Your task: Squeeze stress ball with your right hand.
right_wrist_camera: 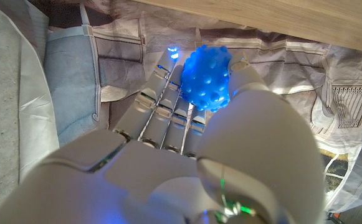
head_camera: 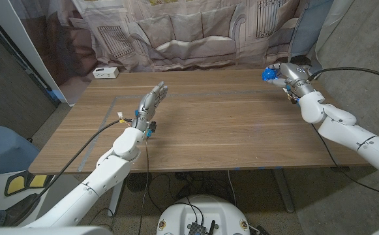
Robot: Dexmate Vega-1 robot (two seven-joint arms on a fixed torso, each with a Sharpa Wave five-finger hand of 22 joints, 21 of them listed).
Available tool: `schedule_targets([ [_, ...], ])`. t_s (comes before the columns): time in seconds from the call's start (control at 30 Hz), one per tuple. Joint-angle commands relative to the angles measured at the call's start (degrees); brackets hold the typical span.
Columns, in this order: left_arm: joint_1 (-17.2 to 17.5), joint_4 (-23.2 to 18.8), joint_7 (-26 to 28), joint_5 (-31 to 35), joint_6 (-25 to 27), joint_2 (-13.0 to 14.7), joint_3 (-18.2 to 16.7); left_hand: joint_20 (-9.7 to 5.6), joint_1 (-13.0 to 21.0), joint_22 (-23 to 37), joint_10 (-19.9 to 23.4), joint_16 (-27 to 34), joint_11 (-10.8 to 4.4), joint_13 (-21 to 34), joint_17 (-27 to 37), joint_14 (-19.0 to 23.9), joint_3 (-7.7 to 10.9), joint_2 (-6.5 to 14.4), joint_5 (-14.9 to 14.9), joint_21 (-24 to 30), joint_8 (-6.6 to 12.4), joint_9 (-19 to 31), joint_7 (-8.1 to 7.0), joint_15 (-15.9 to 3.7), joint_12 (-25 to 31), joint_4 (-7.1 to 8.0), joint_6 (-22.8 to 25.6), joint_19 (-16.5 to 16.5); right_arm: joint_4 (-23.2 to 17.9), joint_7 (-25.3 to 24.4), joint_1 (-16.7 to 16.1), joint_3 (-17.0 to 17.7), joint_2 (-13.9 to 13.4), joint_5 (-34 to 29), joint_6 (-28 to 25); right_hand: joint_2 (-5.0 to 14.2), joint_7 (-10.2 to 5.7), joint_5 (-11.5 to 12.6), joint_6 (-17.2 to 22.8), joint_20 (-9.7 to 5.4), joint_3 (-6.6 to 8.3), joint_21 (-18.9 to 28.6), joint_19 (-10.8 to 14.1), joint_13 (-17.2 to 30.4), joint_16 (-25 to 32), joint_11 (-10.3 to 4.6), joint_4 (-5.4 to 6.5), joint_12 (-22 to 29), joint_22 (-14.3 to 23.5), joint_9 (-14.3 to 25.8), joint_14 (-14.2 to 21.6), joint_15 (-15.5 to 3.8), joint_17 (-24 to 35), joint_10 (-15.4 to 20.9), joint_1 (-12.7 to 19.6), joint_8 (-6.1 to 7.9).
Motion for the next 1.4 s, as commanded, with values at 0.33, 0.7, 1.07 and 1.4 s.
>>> schedule_targets([
  [0.33,0.2,0.4,-0.4,0.1,-1.0,-0.1,0.0,0.00,0.1,0.3,0.4,-0.1,0.03,0.1,0.2,0.2,0.44,0.4,-0.2,-0.2,-0.07,0.2,-0.05,-0.04,-0.1,0.04,0.5,0.4,0.3,5.2,3.1,-2.0,-0.4,-1.0,-3.6,0.25,0.09,0.4,0.9,0.03,-0.05,-0.2,0.8,0.2,0.6,-0.18,0.12,0.4,0.0,0.3,0.9,-2.34,0.4,0.6,-0.6,0.25],
  [0.7,-0.3,0.0,-0.9,0.5,-0.8,0.2,0.1,-0.01,0.2,0.3,0.5,-0.1,0.07,0.1,0.1,0.2,0.51,0.4,-0.2,-0.2,-0.07,0.2,-0.08,-0.03,-0.1,-0.03,0.5,0.4,3.5,7.9,6.2,-4.6,0.8,-2.0,-5.0,0.36,0.22,0.3,0.9,0.07,-0.14,-0.2,0.9,0.2,0.7,0.25,0.17,0.3,0.0,0.3,0.9,-2.33,0.6,0.6,-0.8,0.20],
  [1.07,-0.8,-0.2,-1.4,0.4,-0.5,0.3,0.4,0.33,0.4,0.3,0.4,-0.1,-0.11,0.1,0.1,0.3,0.61,0.5,-0.2,-0.1,-0.11,0.2,-0.06,0.02,-0.1,-0.14,0.4,0.6,5.1,9.5,8.4,-6.6,1.3,-3.3,-5.3,0.43,0.19,0.4,0.9,0.12,-0.07,-0.3,0.9,0.2,0.6,0.11,0.07,0.3,0.1,0.2,0.9,-2.41,0.6,0.7,-0.7,0.12],
  [1.4,-0.3,-1.2,-1.0,0.6,0.1,0.8,0.1,-0.07,0.5,0.3,0.4,-0.1,0.51,0.1,0.1,0.3,0.65,0.5,-0.2,-0.1,-0.07,0.2,0.12,0.12,-0.1,-0.18,0.5,0.7,6.6,10.6,10.2,-8.7,2.1,-5.3,-6.3,0.38,0.21,0.4,0.8,0.08,-0.04,-0.4,0.9,0.2,0.5,-0.12,0.01,0.3,0.1,0.2,0.9,-2.56,0.4,0.6,-0.7,0.05],
])
